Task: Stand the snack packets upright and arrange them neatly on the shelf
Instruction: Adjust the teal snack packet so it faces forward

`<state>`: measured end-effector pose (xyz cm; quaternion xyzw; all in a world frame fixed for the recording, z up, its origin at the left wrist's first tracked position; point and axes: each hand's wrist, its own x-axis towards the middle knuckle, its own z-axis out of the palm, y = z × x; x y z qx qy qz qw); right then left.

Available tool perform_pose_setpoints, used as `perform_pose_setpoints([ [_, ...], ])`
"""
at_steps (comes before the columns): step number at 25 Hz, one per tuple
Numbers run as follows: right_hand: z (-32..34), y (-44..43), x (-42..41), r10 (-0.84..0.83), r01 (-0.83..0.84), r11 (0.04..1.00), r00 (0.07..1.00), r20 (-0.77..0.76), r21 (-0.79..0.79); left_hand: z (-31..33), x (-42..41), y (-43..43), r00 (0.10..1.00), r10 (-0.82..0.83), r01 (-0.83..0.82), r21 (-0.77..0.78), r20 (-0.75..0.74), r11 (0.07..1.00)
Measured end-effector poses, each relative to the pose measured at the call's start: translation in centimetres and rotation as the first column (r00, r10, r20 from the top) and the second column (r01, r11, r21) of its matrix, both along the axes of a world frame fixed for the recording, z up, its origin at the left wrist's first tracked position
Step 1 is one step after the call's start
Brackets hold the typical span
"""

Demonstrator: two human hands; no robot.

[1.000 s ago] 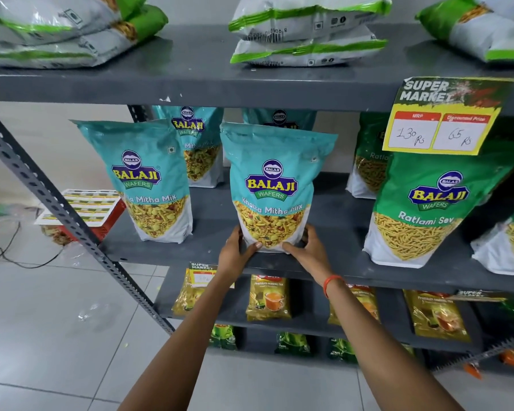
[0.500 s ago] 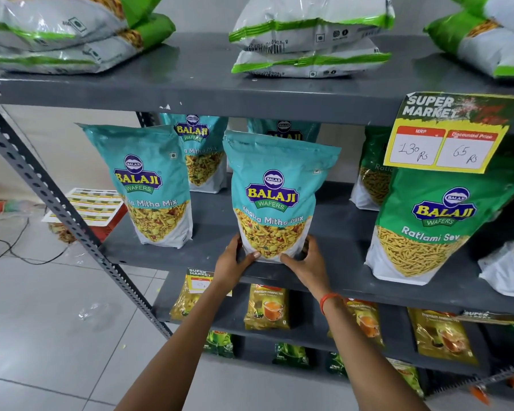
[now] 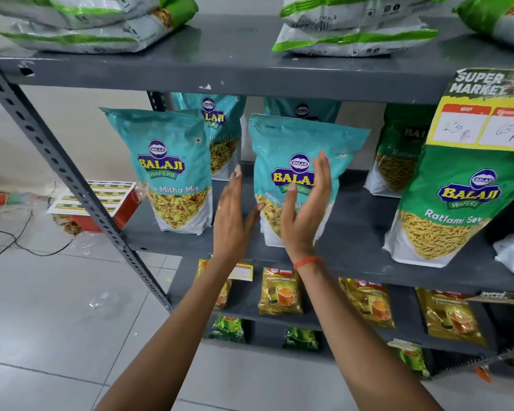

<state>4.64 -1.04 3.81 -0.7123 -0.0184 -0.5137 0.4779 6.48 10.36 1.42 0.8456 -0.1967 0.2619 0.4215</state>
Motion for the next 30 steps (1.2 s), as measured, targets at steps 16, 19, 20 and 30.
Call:
perform_pose_setpoints([
  [16,-8.6,14.0,7.2,0.537,-0.337,0.843,0.565,-0.627,0.419,-5.7,6.7,17.9,0.837,-0.091,-0.101,-0.315,-0.539,0.944],
  [19,-8.7,13.5,7.4,0.530,-0.307,0.846,0.578,-0.621,0.436,-5.7,6.7,17.4,0.825,-0.126,-0.105,-0.368,-0.551,0.924],
  [20,-8.8,13.2,7.4,0.526,-0.300,0.847,0.586,-0.616,0.438,-5.8,6.6,17.0,0.824,-0.121,-0.108,-0.364,-0.553,0.925],
  [30,-7.8,11.5,6.8,0.546,-0.375,0.837,0.517,-0.659,0.399,-5.0,5.9,15.8,0.811,-0.161,-0.068,-0.364,-0.562,0.929],
])
